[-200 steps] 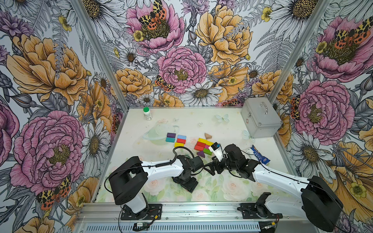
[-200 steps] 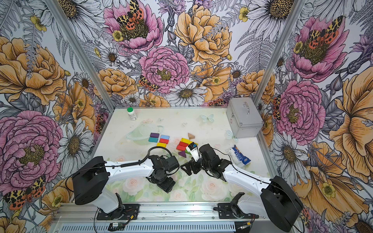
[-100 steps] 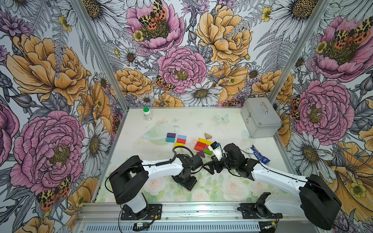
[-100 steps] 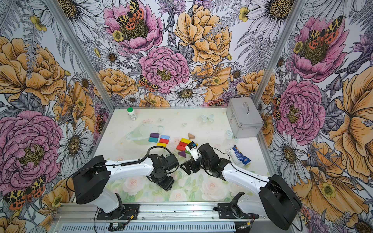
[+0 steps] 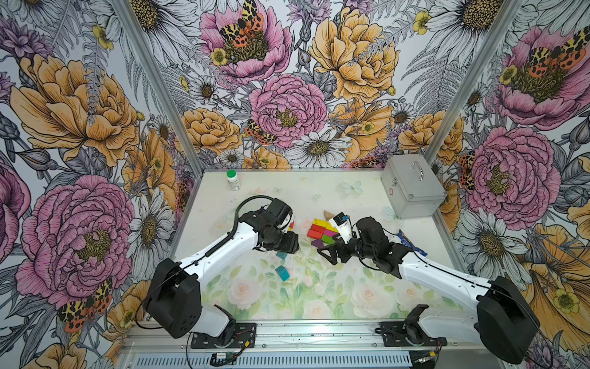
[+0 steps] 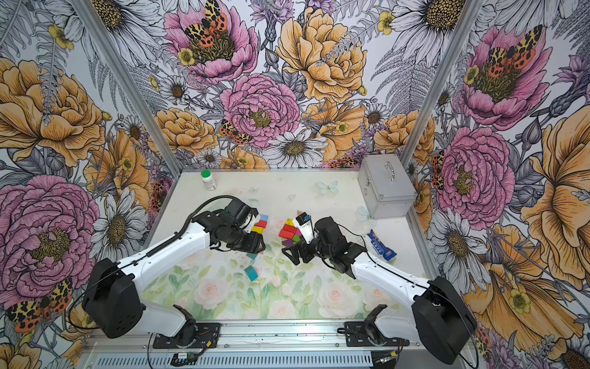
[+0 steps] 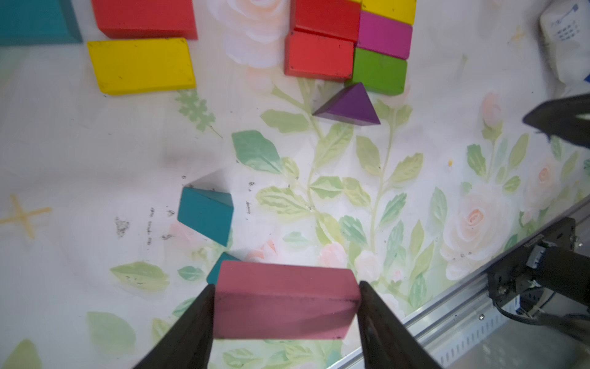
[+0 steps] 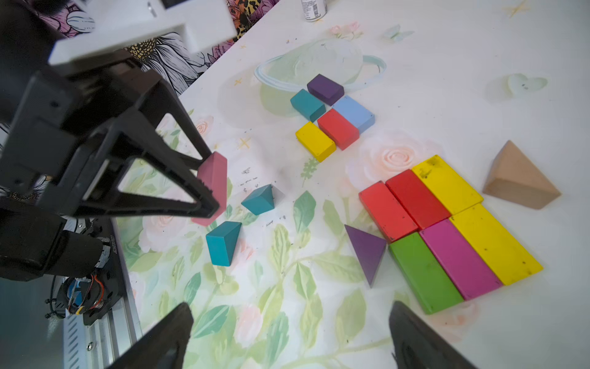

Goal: Assemble a piece of candy with building blocks
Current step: Assemble the building block at the center of the board.

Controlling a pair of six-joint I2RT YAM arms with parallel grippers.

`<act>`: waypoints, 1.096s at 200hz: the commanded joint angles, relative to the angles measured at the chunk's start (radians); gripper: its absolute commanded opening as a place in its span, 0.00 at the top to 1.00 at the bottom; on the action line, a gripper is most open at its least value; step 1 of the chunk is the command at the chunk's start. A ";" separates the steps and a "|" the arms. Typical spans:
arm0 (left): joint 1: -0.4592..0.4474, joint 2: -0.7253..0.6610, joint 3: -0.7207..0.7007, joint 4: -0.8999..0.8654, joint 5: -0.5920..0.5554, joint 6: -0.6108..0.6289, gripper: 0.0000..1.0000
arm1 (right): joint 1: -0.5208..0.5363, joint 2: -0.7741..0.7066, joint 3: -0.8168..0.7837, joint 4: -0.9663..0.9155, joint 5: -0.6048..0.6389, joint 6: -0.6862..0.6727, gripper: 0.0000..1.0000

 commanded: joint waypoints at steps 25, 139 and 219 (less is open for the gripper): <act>0.175 0.170 0.121 -0.027 -0.070 0.134 0.44 | -0.008 0.067 0.102 -0.004 -0.039 -0.068 0.03; 0.322 0.560 0.329 -0.028 -0.094 0.210 0.43 | -0.032 0.148 0.164 -0.003 -0.099 -0.121 0.03; 0.297 0.627 0.374 -0.028 -0.106 0.219 0.41 | -0.043 0.167 0.167 0.003 -0.110 -0.122 0.03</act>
